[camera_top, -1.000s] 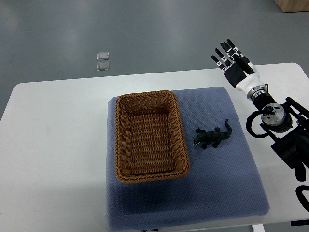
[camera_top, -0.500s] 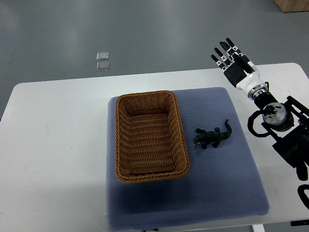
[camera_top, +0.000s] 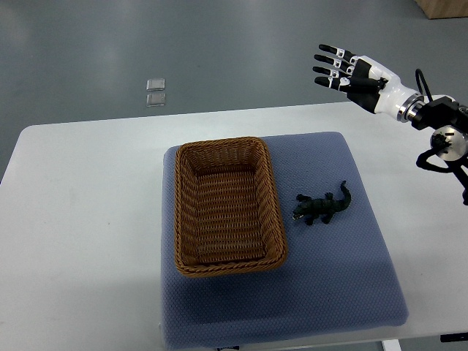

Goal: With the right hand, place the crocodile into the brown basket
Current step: 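Swing the right hand over the green crocodile, fingers pointing down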

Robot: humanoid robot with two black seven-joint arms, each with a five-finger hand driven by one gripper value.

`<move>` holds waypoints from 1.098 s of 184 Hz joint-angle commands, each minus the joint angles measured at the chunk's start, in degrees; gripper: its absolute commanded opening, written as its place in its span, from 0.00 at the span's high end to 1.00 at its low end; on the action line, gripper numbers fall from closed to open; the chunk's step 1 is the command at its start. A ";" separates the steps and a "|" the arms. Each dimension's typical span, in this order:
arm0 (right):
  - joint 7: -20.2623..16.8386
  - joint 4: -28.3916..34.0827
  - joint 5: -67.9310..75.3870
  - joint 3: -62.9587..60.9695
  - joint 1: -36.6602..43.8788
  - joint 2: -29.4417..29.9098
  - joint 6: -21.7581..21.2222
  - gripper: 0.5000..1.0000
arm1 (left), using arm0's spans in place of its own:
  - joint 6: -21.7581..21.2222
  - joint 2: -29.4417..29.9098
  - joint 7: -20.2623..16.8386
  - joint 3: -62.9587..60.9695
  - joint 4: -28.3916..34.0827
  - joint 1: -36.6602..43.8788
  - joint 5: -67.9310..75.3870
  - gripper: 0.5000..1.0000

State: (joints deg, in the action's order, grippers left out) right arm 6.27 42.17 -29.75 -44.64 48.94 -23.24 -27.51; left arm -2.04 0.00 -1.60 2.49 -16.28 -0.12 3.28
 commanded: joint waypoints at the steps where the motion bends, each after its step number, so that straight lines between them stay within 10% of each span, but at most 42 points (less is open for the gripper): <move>1: -3.01 2.65 -10.15 6.24 4.50 -3.91 -2.81 0.15 | 0.02 0.00 0.02 -0.03 -0.06 -0.24 0.06 0.00; 81: -13.82 21.90 -27.11 24.69 18.65 -12.79 -7.49 0.14 | 0.46 0.00 0.02 0.06 -0.06 -0.76 0.06 0.00; 202: -16.11 29.81 -33.79 27.77 13.03 -15.78 -7.49 0.15 | 0.64 0.00 -0.07 0.06 0.38 -0.68 -0.03 0.00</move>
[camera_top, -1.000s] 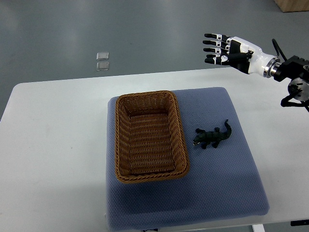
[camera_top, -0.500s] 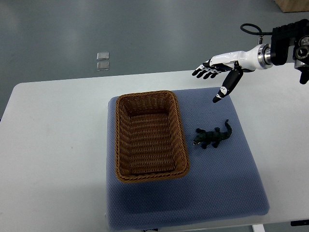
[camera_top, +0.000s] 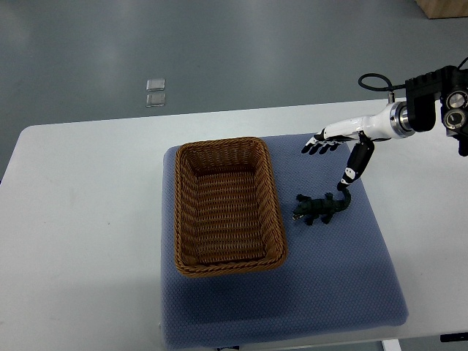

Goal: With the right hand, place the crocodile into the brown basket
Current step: 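Swing the right hand over the green crocodile, fingers pointing down, then lower the right hand onto the crocodile and close fingers around it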

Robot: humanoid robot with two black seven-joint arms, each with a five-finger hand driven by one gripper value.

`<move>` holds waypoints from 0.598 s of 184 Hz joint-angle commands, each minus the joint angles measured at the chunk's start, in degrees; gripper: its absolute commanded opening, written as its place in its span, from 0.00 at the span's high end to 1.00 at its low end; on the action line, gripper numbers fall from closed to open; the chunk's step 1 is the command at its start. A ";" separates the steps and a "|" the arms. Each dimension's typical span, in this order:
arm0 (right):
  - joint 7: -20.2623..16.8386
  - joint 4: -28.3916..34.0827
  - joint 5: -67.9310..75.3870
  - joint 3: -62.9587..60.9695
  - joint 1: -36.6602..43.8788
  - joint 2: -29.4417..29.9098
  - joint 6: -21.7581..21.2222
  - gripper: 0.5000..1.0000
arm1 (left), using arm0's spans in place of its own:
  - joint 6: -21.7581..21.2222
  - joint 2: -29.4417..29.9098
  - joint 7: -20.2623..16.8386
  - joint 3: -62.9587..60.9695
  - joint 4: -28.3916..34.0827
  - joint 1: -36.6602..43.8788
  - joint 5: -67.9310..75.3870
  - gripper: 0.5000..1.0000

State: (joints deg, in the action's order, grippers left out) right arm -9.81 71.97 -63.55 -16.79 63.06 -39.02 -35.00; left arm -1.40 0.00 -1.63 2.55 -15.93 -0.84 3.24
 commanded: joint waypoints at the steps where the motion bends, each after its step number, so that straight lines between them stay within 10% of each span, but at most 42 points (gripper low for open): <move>1: -0.03 0.02 0.00 -0.09 -1.10 0.00 0.00 0.15 | 0.00 0.00 -0.04 0.00 0.02 0.05 0.01 0.00; 110: 0.23 0.19 -0.17 -0.09 -6.28 2.46 4.15 0.15 | 0.00 0.00 -0.04 0.00 0.20 0.05 0.01 0.00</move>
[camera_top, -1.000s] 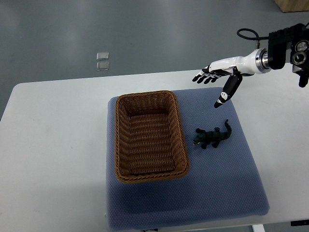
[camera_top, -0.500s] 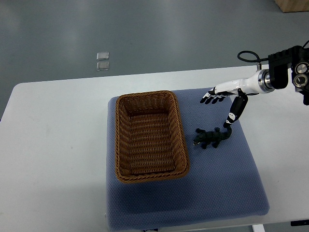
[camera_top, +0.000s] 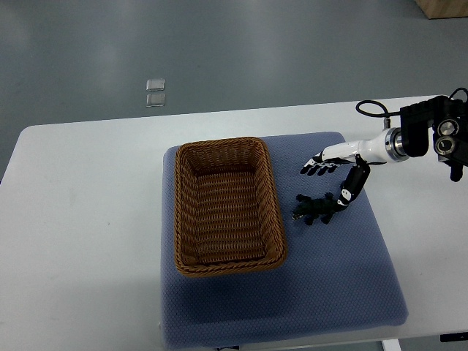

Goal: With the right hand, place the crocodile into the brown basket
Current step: 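Lower the right hand onto the crocodile and close fingers around it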

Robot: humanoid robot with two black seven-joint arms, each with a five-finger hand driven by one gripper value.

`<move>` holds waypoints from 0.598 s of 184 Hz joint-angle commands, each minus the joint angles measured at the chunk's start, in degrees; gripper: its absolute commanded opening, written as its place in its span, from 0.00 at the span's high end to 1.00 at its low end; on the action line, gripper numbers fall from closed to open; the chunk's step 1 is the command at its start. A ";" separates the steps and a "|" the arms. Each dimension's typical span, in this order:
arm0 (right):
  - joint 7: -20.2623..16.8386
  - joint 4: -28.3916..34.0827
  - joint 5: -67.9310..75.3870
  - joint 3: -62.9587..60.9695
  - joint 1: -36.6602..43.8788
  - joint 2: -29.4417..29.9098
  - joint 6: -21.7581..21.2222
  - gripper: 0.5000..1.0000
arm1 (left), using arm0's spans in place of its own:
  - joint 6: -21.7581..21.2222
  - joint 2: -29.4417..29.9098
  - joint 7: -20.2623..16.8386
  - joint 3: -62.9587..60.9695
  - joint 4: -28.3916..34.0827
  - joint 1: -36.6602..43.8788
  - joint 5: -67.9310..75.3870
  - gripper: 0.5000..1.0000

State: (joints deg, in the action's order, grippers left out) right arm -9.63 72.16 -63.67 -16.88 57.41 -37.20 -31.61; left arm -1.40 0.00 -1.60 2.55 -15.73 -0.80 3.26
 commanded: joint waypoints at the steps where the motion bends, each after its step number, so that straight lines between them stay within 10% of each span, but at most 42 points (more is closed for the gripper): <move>1: 0.05 0.00 -0.05 0.00 -0.63 0.63 0.76 0.15 | 0.00 0.00 -0.07 0.00 0.00 0.01 -0.01 0.00; 110: 0.22 -0.88 -3.48 0.27 -4.14 2.13 4.36 0.17 | -0.09 0.00 0.02 0.00 0.00 0.01 -0.01 0.00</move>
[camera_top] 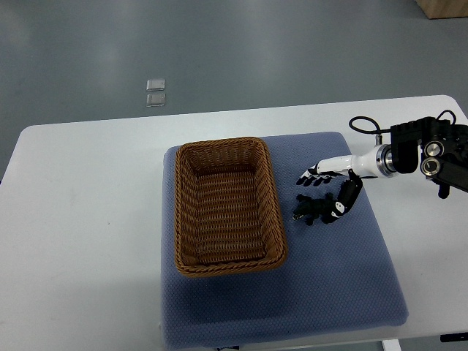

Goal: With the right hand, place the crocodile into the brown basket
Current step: 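Lower the right hand onto the crocodile and close fingers around it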

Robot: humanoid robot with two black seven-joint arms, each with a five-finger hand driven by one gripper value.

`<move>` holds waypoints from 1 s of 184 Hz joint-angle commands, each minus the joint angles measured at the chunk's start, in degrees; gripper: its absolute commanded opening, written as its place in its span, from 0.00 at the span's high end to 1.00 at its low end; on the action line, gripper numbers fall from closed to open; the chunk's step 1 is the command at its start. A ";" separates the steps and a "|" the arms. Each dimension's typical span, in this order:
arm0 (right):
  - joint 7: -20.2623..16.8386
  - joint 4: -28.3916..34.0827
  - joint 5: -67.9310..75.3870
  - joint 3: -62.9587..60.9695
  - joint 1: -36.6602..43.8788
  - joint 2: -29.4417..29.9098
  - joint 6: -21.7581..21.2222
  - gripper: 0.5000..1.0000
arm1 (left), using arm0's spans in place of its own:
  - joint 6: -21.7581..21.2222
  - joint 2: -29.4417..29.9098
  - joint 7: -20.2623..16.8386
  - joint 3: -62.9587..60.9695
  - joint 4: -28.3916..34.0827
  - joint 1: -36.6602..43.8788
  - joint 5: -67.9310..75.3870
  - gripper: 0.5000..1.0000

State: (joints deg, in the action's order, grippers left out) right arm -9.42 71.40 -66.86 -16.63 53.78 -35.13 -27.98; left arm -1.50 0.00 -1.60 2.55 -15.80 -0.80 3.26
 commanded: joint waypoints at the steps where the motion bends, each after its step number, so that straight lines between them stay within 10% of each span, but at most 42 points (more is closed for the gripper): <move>1: 0.02 -0.20 -0.46 0.01 -0.61 0.06 0.82 0.17 | 0.00 0.00 -0.07 0.00 0.07 0.01 -0.01 0.00; 72: 0.02 -0.47 -3.36 0.01 -1.75 -0.03 1.34 0.28 | 0.00 0.00 0.02 -0.18 -0.02 0.01 -0.01 0.00; 184: 1.60 -0.47 -6.62 0.10 -3.16 0.15 3.54 0.88 | 0.00 0.00 0.02 -0.09 -0.02 0.01 -0.01 0.00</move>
State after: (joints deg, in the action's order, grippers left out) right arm -8.08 70.89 -73.42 -16.52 50.55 -34.94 -25.07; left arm -1.50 0.00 -1.58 2.46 -15.82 -0.79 3.26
